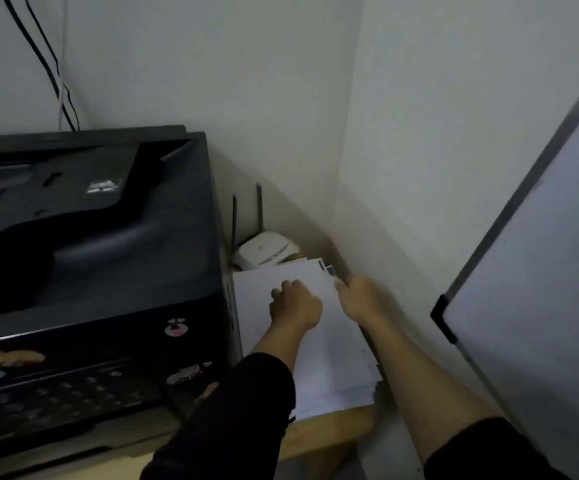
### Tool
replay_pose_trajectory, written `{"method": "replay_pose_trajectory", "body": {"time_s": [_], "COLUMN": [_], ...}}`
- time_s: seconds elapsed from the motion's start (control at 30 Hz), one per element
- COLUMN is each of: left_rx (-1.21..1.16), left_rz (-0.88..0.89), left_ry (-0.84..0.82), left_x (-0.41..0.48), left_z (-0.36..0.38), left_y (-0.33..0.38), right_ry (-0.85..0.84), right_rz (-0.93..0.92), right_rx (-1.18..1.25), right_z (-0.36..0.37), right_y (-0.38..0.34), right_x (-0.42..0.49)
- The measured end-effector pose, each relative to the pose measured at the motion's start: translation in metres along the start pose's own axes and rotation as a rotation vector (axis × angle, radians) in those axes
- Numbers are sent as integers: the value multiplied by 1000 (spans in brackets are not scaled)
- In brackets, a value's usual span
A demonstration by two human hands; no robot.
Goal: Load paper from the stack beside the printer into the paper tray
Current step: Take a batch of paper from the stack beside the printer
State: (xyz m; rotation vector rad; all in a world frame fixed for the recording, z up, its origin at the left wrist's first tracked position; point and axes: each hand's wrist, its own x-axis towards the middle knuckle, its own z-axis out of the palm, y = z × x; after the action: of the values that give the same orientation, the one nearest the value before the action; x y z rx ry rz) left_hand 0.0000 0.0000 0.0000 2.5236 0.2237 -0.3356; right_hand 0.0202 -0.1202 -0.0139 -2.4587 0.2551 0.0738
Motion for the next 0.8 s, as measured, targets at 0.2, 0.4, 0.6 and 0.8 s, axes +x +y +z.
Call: {"method": "replay_pose_trajectory", "body": {"time_s": [0.2, 0.4, 0.6, 0.8], "left_rx": [247, 346, 363, 295], "left_rz": [-185, -172, -162, -170], "left_ry": [-102, -136, -132, -131], "left_x": [-4, -3, -2, -7], "left_z": [32, 42, 43, 41], "left_y": [-51, -62, -65, -68], "right_ry": [-266, -138, 6, -135], "right_rz": [241, 315, 283, 226], "right_rx": [-221, -285, -72, 142], "right_z": [40, 63, 64, 41], "right_y": [16, 3, 0, 13], "right_x": [-16, -24, -25, -9]}}
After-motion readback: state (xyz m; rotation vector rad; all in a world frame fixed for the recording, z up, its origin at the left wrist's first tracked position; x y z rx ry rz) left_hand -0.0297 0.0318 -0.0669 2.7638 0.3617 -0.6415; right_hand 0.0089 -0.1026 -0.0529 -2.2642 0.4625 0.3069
